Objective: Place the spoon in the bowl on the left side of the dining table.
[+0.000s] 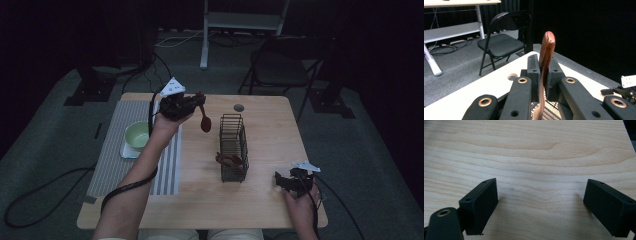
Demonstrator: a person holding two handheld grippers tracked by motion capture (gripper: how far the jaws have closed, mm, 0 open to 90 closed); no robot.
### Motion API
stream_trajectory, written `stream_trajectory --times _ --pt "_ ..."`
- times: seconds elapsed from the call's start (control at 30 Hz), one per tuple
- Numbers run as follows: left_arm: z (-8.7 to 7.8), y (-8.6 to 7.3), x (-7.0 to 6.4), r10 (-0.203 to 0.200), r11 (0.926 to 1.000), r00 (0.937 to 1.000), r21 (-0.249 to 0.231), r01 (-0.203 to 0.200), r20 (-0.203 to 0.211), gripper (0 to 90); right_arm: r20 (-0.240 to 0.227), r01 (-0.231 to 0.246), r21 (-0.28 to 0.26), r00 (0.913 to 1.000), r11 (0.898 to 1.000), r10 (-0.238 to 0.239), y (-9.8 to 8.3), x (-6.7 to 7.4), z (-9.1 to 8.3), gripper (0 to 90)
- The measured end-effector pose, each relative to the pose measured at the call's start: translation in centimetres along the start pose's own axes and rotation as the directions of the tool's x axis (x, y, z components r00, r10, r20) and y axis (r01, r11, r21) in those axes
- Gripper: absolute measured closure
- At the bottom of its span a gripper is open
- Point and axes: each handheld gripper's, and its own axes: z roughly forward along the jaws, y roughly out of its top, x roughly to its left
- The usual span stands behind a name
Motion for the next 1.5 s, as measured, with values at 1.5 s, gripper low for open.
stream_trajectory --times 1.5 --pt "-11.1 -6.3 8.0 -0.128 0.9915 0.9587 -0.008 0.13 -0.254 84.2 0.0 0.0 0.001 1.0 1.0 0.0 0.0 0.0 0.0 11.6"
